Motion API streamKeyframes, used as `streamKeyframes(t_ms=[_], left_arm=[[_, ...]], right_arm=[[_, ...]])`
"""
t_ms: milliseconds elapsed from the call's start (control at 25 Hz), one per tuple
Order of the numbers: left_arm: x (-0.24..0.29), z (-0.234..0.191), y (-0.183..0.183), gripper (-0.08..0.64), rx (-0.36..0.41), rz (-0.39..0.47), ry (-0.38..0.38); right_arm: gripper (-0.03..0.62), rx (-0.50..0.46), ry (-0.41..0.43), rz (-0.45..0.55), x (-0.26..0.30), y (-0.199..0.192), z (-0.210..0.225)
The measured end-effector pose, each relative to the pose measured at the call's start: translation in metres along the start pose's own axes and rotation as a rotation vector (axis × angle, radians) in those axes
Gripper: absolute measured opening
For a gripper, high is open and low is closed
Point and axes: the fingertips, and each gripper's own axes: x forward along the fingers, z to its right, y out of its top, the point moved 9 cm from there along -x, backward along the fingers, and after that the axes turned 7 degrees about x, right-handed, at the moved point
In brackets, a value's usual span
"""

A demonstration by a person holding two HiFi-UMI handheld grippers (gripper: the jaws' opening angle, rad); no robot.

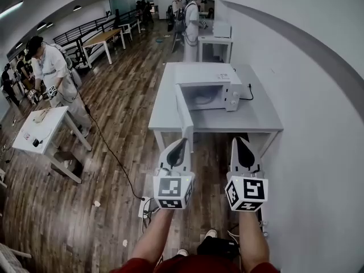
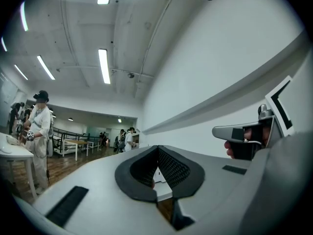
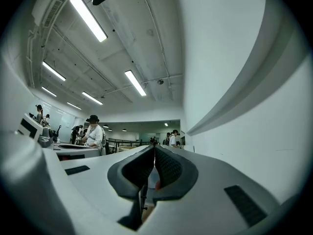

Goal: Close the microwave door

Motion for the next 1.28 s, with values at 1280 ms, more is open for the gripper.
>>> streamKeyframes(t_ms=[1280], left_arm=[[0.143,-0.030,-0.045,0.026,0.011,-0.063,0.110]], right_arm=[[0.028,0.015,0.074,-0.081,0.145,-0.047,0.071]])
